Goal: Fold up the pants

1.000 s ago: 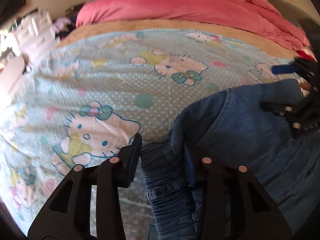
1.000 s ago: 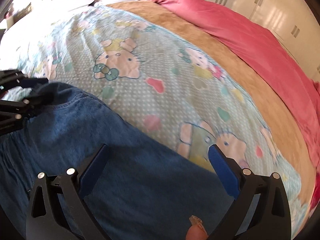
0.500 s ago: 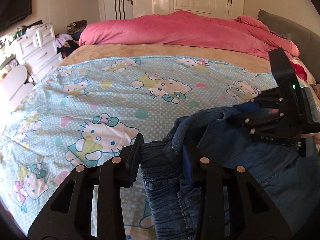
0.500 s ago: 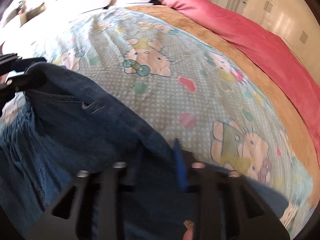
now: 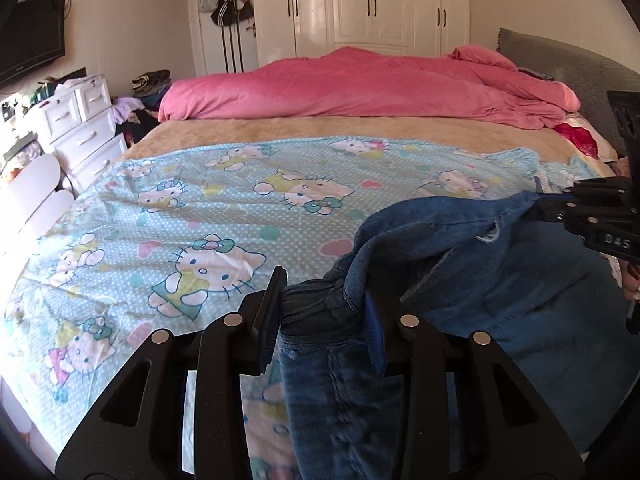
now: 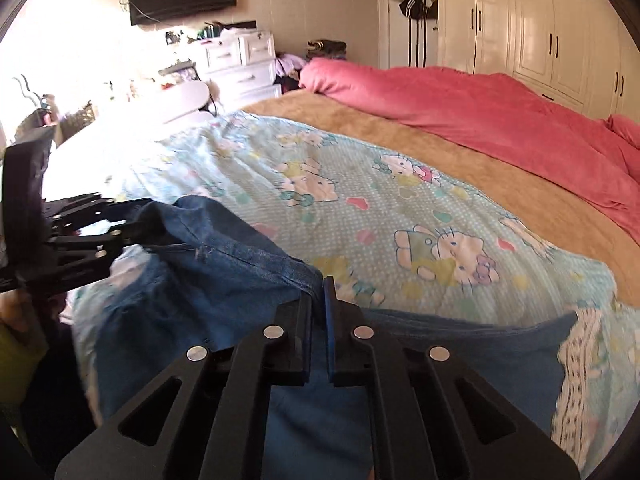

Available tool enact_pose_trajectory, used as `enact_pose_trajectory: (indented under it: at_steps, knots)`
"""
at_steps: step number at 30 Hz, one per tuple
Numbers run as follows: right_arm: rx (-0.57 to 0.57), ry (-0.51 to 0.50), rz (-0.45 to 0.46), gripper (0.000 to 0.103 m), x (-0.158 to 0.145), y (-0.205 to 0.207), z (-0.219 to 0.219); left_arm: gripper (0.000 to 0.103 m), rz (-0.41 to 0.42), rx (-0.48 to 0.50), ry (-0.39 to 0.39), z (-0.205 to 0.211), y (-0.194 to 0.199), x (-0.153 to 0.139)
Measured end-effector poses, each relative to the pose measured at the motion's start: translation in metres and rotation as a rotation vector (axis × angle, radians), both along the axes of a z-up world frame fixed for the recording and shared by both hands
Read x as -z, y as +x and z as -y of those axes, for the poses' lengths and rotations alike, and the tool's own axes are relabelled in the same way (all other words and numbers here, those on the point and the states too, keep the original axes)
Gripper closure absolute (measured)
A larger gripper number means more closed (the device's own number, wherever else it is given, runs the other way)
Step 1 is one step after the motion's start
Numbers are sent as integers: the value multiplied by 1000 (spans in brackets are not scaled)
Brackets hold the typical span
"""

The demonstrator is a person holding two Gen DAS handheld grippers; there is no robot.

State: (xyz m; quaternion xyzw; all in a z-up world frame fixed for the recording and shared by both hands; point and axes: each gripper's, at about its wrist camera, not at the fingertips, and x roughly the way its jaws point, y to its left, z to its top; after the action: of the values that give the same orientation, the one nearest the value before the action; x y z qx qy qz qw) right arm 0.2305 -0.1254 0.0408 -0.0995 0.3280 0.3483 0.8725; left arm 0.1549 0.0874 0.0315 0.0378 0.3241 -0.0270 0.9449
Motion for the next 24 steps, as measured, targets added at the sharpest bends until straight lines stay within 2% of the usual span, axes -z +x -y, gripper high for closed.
enact_pose_trajectory:
  at_steps: [5, 8, 14, 17, 20, 24]
  knots:
    - [-26, 21, 16, 100, -7, -54, 11, 75, 20, 13, -1, 6, -35, -9]
    - [-60, 26, 23, 100, -5, -87, 15, 74, 4, 18, -18, 2, -56, -7]
    - [-128, -36, 12, 100, 17, -146, 4, 71, -82, 11, -41, -9, -88, 15]
    - [-169, -54, -10, 100, 28, -172, -4, 70, -126, 3, -23, -14, -98, 26]
    - [-188, -93, -28, 100, 44, -188, -12, 68, -166, -3, -26, -19, -104, 36]
    - [-180, -163, -30, 100, 63, -196, -22, 60, -207, -20, -43, -25, -111, 44]
